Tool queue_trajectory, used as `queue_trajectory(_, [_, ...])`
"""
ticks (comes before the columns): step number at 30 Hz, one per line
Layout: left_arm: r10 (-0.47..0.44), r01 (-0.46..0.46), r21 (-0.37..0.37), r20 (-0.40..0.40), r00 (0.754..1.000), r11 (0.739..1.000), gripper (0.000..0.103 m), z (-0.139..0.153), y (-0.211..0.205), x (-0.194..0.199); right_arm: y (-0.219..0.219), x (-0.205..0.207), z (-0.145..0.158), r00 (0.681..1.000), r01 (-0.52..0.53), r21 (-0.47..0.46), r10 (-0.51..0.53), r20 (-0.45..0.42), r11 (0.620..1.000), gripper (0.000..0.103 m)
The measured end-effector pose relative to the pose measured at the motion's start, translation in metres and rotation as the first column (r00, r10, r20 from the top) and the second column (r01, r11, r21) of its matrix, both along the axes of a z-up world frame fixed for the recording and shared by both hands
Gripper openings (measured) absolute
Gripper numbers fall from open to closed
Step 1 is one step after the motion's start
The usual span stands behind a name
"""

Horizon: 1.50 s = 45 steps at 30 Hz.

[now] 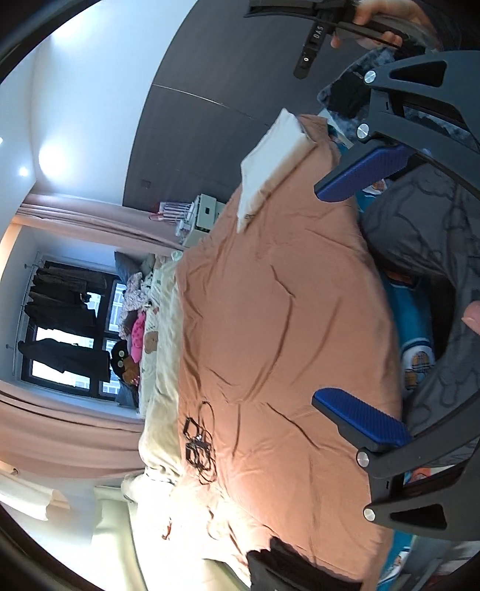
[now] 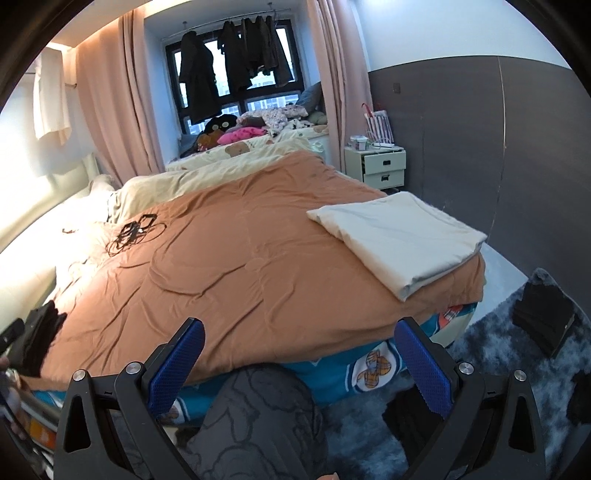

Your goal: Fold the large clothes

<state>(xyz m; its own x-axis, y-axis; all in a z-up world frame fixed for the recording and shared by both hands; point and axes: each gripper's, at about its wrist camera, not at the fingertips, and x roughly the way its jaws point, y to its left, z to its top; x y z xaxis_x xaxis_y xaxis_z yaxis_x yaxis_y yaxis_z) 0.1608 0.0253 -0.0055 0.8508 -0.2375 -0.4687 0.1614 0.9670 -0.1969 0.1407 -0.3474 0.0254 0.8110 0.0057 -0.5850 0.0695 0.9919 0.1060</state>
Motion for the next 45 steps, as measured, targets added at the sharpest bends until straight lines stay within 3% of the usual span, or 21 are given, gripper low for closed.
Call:
queue_trajectory(5, [0.001, 0.000, 0.051, -0.025, 1.000, 0.999, 0.103, -0.016, 0.000, -0.018, 0.014, -0.010, -0.015, 0.999, -0.052, -0.028, 0.052, -0.012, 0.998, 0.103])
queue_trajectory(11, [0.014, -0.013, 0.057, -0.011, 1.000, 0.998, 0.103, -0.019, 0.006, -0.036, 0.028, -0.018, -0.031, 0.996, -0.089, -0.016, 0.089, -0.015, 0.996, 0.103])
queue_trajectory(18, [0.021, -0.022, 0.055, 0.008, 1.000, 0.998, 0.103, -0.011, 0.012, -0.044, 0.038, -0.022, -0.041, 0.992, -0.127, 0.074, 0.129, -0.014, 0.989, 0.103])
queue_trajectory(45, [0.026, -0.026, 0.049, 0.007, 1.000, 0.998, 0.103, -0.012, 0.018, -0.051, 0.067, -0.022, -0.047, 0.989, -0.145, -0.022, 0.144, -0.032, 0.989, 0.103])
